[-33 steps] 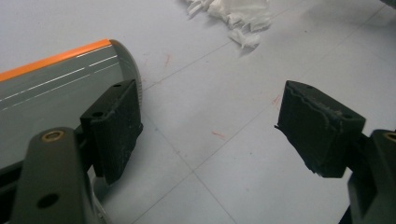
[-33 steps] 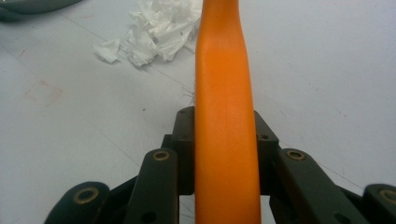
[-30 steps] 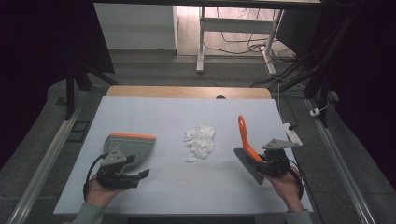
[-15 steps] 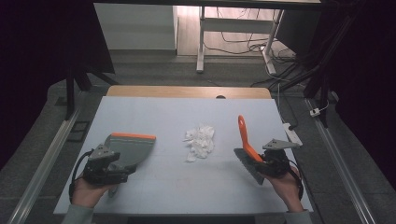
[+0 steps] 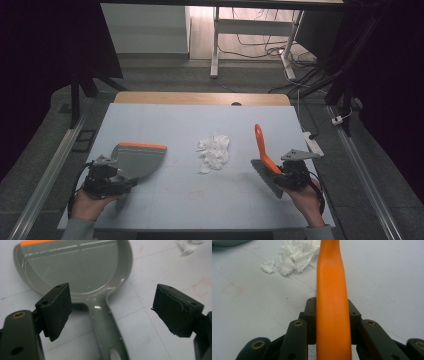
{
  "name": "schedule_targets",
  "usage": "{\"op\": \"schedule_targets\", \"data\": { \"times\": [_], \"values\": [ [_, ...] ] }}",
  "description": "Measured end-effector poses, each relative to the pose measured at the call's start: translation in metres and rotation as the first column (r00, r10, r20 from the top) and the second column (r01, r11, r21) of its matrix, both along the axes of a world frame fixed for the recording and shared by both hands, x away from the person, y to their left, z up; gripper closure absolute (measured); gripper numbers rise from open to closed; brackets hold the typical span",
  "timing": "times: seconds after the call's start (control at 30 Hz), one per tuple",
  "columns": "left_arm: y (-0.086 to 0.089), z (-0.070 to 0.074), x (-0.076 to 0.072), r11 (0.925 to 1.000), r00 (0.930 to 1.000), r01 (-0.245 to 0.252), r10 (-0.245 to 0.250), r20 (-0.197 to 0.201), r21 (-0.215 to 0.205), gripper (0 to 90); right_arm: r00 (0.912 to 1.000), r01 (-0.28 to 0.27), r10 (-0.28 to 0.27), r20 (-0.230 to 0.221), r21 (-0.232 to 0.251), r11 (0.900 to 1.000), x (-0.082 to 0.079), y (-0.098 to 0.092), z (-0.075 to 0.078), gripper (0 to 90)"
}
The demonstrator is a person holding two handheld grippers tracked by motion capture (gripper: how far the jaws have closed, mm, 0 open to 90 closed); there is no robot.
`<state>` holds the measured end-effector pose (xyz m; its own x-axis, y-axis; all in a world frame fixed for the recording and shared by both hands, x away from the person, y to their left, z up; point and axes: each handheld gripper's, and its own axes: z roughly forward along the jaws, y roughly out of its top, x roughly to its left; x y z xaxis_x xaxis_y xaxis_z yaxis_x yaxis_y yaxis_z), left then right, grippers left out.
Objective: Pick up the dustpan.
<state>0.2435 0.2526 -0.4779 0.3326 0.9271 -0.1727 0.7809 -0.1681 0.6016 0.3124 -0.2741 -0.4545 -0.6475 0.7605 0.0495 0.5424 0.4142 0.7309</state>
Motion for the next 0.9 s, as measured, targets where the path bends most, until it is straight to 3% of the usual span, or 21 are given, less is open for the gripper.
{"op": "schedule_targets", "data": {
  "times": [0.2, 0.53, 0.9],
  "values": [
    [0.004, -0.012, 0.006, 0.9995, 0.9978, -0.032, 0.032, -0.058, 0.004, 15.2, 1.0000, 0.001, -0.001, 0.003, 0.001, 1.000, 0.000, 0.000, 0.001, 70.3],
    [0.002, -0.029, 0.013, 0.9991, 0.9909, -0.042, 0.042, -0.128, 0.002, 14.2, 1.0000, 0.002, -0.002, 0.004, 0.001, 1.000, 0.000, 0.000, 0.000, 70.3],
    [-0.001, -0.026, 0.006, 0.9981, 0.9913, -0.059, 0.060, -0.117, 0.016, 15.0, 1.0000, 0.003, -0.003, 0.004, 0.000, 1.000, -0.001, 0.000, 0.001, 70.3]
  ]
}}
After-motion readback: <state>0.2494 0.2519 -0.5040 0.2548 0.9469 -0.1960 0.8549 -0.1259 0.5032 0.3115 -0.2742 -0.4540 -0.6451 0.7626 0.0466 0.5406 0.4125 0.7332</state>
